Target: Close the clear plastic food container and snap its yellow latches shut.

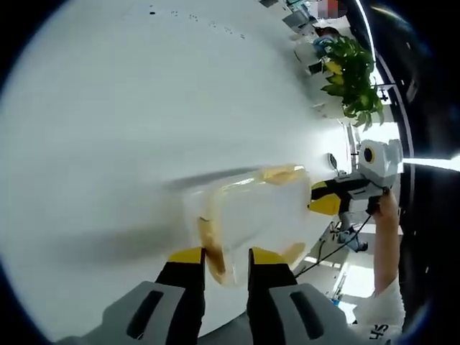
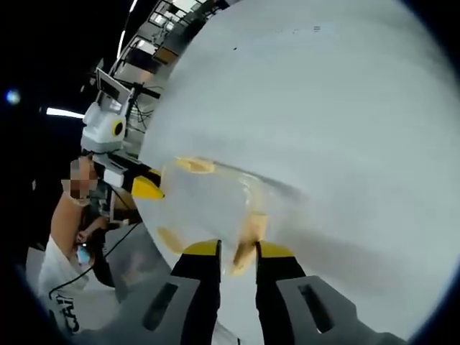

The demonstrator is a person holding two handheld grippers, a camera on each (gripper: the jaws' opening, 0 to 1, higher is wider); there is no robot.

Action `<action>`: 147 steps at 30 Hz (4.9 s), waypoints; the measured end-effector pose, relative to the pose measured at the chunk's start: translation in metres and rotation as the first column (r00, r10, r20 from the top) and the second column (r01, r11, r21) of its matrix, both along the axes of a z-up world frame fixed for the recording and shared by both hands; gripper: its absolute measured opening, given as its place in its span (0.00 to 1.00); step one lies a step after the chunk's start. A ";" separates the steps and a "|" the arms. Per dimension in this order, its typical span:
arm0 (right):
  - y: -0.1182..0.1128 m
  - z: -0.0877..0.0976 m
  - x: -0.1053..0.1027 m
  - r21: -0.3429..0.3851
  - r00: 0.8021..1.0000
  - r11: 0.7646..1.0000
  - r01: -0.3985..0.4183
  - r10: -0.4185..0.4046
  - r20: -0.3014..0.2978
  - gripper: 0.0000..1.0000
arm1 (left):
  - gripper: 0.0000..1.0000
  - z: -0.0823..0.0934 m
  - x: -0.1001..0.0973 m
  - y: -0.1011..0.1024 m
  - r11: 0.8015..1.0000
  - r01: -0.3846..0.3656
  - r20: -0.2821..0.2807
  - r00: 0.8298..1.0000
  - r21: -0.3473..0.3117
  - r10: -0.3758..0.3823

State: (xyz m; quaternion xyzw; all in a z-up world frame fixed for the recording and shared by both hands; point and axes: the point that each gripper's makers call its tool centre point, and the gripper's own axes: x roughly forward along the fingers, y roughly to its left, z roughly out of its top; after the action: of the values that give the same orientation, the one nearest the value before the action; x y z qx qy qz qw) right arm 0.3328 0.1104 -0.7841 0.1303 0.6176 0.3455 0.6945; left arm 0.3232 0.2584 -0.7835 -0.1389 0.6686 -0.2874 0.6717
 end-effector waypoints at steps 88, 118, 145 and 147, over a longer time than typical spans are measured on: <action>0.105 0.033 0.029 -0.407 0.509 0.711 -0.574 0.699 0.503 0.00 | 0.00 0.033 0.013 -0.073 0.774 0.552 0.753 0.353 0.311 -0.555; 0.094 0.007 0.021 -0.393 0.406 0.540 -0.744 0.833 0.377 0.48 | 0.35 0.014 -0.026 -0.070 0.621 0.677 0.752 0.149 0.395 -0.642; 0.095 0.002 0.015 -0.394 0.357 0.423 -0.816 0.905 0.231 0.43 | 0.27 0.007 -0.022 -0.070 0.530 0.589 0.659 -0.006 0.610 -0.752; 0.095 0.002 0.015 -0.390 0.357 0.421 -0.819 0.906 0.228 0.43 | 0.26 0.007 -0.021 -0.069 0.532 0.587 0.661 -0.006 0.610 -0.750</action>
State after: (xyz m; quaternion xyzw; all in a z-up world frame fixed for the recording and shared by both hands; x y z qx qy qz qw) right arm 0.3479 0.2054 -0.7819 -0.3638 0.4654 0.6112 0.5268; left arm 0.3020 0.1891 -0.7763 0.4247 0.2048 -0.5429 0.6949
